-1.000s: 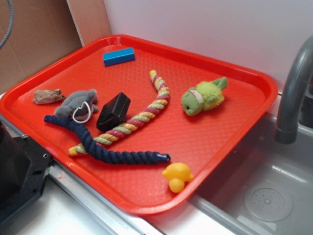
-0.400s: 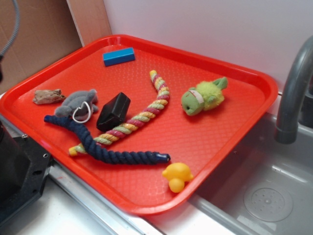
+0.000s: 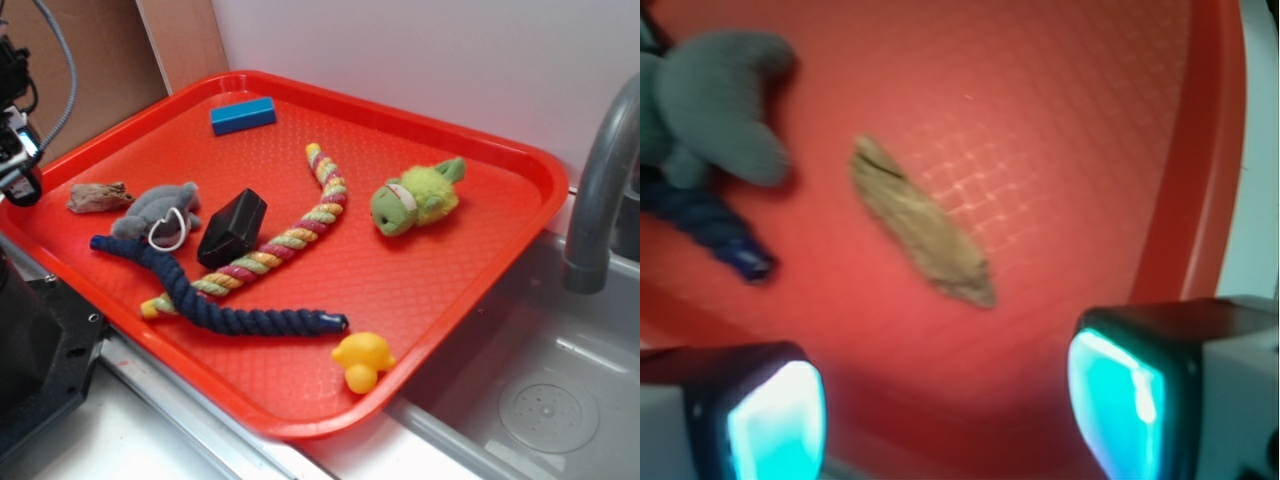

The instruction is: Grab the wood chip.

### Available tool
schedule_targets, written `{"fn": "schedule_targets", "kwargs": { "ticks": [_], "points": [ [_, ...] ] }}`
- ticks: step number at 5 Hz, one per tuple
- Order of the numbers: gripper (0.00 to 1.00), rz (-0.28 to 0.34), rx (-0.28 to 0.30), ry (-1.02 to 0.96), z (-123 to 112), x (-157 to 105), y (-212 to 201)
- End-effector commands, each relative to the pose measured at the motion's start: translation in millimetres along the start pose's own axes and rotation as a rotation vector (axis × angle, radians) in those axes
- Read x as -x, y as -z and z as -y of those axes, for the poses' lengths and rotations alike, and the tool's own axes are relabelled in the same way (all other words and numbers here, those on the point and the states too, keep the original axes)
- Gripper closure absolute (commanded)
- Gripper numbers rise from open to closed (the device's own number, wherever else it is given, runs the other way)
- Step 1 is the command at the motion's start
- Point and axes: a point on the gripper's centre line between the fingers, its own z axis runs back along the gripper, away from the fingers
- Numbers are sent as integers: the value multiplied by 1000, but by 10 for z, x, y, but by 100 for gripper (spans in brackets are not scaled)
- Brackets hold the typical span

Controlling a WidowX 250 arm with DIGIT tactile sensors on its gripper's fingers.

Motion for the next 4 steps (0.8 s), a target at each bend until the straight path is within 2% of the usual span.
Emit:
{"fn": "schedule_targets", "kwargs": {
  "ticks": [1,3,4],
  "points": [
    [0,-11,-62,163,150,-327,243],
    [0,-55,-53,193,145,-360,492],
    [100,-50,-32,159,67,-336,502]
  ]
}}
